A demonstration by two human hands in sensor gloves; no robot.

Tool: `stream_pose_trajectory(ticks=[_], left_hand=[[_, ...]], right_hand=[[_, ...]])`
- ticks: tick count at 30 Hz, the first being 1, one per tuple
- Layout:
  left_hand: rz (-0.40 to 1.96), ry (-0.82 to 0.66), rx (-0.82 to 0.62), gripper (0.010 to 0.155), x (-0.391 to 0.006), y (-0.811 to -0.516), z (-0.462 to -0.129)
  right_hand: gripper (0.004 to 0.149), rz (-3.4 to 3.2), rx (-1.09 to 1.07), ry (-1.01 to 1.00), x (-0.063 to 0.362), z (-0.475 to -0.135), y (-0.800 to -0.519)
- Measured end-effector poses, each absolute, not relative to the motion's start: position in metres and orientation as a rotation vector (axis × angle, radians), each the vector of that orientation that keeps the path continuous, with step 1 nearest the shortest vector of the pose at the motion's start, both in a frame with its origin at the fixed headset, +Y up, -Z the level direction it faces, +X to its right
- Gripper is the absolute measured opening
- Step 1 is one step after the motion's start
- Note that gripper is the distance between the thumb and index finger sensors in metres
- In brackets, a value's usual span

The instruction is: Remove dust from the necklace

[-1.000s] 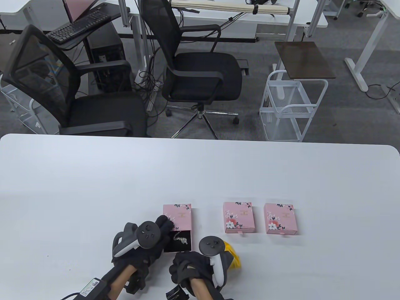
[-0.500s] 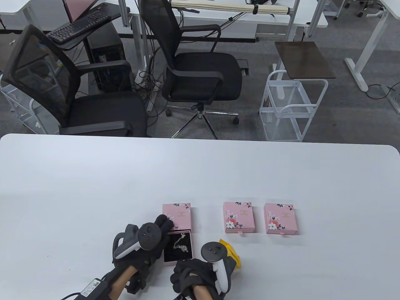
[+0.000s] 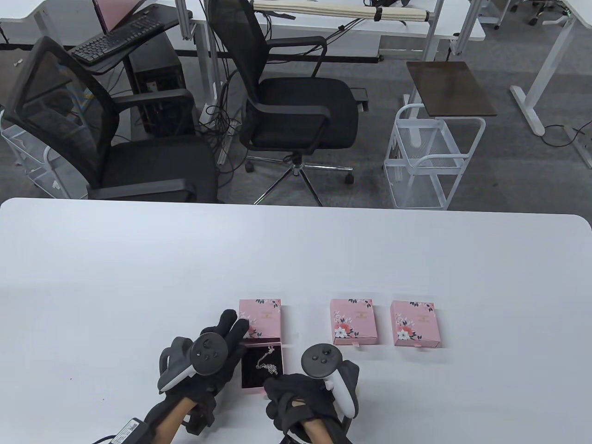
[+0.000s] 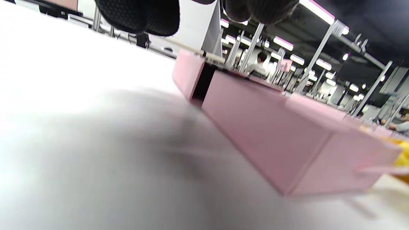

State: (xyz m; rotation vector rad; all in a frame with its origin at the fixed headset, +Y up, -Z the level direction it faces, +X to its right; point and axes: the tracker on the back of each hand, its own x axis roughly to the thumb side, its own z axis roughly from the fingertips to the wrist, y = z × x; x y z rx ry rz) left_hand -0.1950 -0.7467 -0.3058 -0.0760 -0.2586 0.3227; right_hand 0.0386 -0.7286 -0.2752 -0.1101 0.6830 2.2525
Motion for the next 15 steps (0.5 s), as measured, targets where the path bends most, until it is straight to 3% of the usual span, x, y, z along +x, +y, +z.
stream_pose_trajectory(ticks=[4, 8, 15], left_hand=[[0.375, -0.255, 0.036, 0.056, -0.202, -0.727, -0.296], [0.445, -0.25, 0.124, 0.055, -0.209, -0.716, -0.289], [0.458, -0.239, 0.128, 0.055, -0.212, -0.717, -0.29]], right_hand=[[0.044, 2.446, -0.075, 0.414, 0.031, -0.293, -0.71], [0.043, 2.727, 0.054, 0.114, 0.011, -0.304, -0.712], [0.043, 2.967, 0.216, 0.054, -0.003, -0.3, -0.729]])
